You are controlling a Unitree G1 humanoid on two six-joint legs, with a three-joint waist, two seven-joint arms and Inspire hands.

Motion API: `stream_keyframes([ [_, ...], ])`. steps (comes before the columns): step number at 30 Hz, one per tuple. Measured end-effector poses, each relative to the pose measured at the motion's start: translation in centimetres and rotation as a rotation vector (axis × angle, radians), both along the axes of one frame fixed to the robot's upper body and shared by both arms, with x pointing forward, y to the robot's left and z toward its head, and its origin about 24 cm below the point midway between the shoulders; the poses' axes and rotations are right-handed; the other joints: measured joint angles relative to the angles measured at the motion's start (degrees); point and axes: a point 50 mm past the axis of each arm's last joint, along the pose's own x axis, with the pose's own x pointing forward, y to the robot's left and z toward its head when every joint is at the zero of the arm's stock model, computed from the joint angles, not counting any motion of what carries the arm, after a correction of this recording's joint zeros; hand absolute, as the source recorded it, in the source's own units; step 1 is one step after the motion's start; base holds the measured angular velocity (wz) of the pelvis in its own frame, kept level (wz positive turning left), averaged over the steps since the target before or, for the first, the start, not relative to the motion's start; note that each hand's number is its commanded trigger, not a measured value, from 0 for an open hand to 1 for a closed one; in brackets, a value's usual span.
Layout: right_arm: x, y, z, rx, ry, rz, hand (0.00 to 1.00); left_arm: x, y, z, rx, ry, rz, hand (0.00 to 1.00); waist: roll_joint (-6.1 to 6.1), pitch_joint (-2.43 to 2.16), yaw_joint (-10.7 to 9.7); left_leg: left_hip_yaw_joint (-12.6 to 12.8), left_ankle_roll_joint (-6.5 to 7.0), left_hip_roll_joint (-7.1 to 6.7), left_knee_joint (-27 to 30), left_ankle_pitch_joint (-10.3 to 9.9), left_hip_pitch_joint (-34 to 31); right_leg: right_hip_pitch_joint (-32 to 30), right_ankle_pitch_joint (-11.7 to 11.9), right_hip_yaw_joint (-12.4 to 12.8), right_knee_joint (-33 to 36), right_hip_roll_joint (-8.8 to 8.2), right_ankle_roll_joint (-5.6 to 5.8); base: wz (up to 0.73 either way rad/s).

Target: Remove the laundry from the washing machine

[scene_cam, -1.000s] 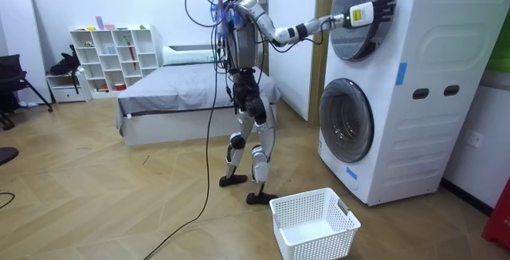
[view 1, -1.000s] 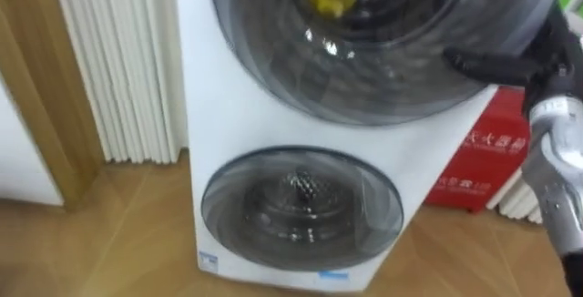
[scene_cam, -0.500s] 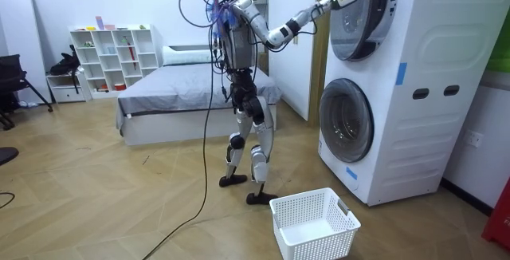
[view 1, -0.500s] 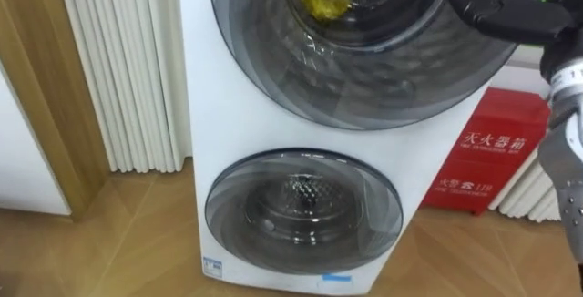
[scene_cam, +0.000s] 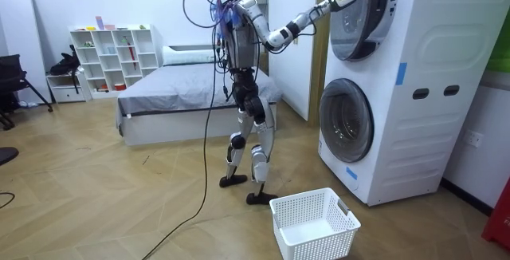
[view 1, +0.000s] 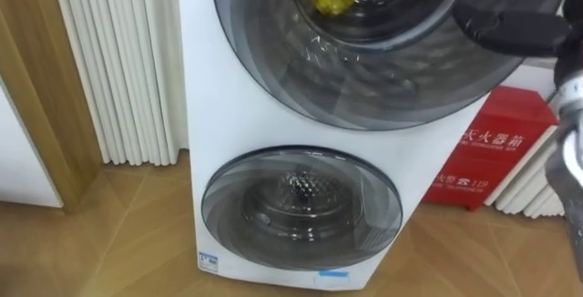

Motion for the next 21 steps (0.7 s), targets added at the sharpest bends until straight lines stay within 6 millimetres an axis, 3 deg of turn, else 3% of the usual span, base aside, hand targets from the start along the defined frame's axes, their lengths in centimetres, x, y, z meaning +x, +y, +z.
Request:
stream_keyframes([
  [3,-0.4,0.3,-0.4,-0.010,0.009,0.045,0.00,-0.1,0.0,0.0,0.005,0.000,-0.002,0.00,0.44,-0.05,-0.2,0.9,0.00,0.00,0.2,0.0,0.6,0.5,0.0,0.3,0.1,-0.15,0.03,-0.07],
  [9,-2.3,0.2,-1.4,-0.038,0.024,0.077,0.00,-0.1,0.2,0.1,0.007,-0.031,0.027,0.00,0.17,-0.09,-0.3,1.5,-0.12,0.10,-0.2,-0.2,0.7,0.5,-0.4,0.2,0.3,0.02,0.48,0.05],
  [15,-3.8,0.5,-2.2,0.019,0.014,0.172,0.00,-0.8,0.6,0.2,0.012,-0.026,0.042,0.00,-0.19,-0.03,-0.4,2.1,-0.47,0.54,0.1,-0.3,0.7,0.5,0.0,0.3,0.1,0.52,-0.13,-0.04],
  [21,-4.8,1.3,-2.5,0.045,-0.010,0.286,0.00,-0.9,0.6,0.1,0.004,-0.026,0.019,0.00,0.45,-0.13,-1.0,3.2,-0.91,1.19,0.1,-0.4,0.7,0.3,0.7,0.4,-0.4,0.91,-1.19,-0.11],
])
